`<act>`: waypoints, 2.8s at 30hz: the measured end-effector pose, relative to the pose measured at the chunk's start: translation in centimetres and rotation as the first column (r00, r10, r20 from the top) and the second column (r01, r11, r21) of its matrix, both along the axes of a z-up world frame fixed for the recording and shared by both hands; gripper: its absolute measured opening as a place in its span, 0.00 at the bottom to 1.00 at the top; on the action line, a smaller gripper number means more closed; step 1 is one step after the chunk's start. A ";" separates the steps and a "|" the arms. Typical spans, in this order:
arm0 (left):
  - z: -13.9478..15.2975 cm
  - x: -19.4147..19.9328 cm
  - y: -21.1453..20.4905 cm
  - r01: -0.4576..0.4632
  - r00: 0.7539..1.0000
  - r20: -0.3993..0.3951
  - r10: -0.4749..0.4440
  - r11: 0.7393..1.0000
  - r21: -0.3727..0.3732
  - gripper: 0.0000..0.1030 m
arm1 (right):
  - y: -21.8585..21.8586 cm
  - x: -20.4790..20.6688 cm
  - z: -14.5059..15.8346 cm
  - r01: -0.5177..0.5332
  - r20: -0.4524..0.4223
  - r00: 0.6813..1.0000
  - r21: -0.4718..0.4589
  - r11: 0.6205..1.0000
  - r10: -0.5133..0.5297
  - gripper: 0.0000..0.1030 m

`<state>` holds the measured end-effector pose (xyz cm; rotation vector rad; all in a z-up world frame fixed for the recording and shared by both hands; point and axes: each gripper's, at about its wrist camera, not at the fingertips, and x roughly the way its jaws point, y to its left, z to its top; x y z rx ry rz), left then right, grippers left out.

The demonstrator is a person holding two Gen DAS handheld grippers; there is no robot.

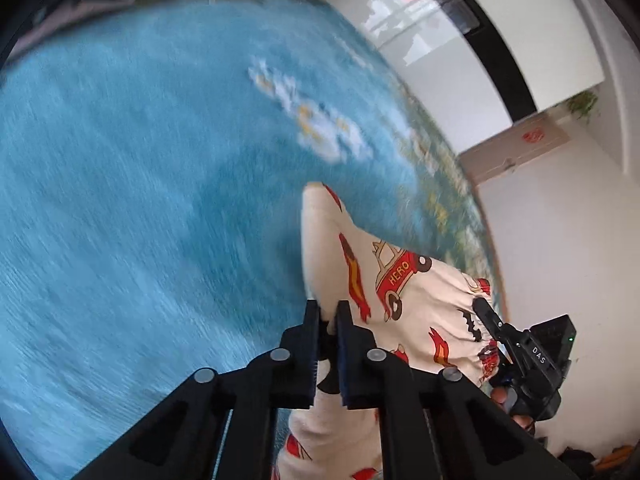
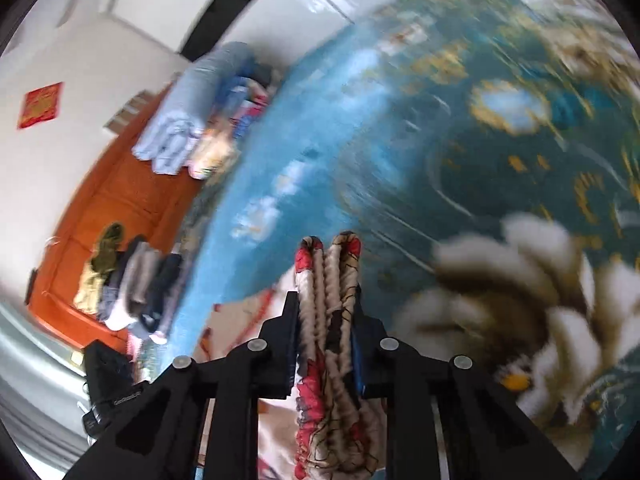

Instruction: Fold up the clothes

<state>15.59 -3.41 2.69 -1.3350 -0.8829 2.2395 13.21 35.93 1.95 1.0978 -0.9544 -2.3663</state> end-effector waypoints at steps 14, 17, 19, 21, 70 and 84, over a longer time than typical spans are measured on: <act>1.9 -0.3 -4.0 -0.061 0.996 -0.076 0.056 0.996 -0.066 0.04 | -3.6 -6.7 -2.0 0.058 0.080 0.995 0.007 0.998 -0.058 0.21; 1.8 -0.3 -4.2 -0.061 0.995 -0.077 0.055 0.995 -0.078 0.04 | -1.8 -6.2 -1.3 0.086 0.072 0.993 0.038 0.996 -0.089 0.20; 1.8 -0.2 -4.3 -0.058 0.996 -0.079 0.052 0.995 -0.086 0.08 | -1.5 -6.1 -1.1 0.057 0.087 0.994 0.059 0.997 -0.062 0.20; 2.4 0.1 -2.0 -0.014 0.995 -0.101 0.004 0.995 -0.098 0.08 | -1.4 -6.2 -1.1 0.023 0.108 0.994 0.084 0.996 -0.032 0.22; -3.9 11.3 12.9 -0.157 0.983 -0.177 0.059 0.769 -0.619 0.93 | -7.1 8.8 -2.9 -0.088 -0.025 0.991 0.612 0.786 0.131 0.75; -4.8 10.3 12.4 -0.229 0.972 -0.180 0.148 0.744 -0.627 1.00 | -7.3 8.2 -3.7 -0.093 -0.018 0.991 0.597 0.797 0.129 0.83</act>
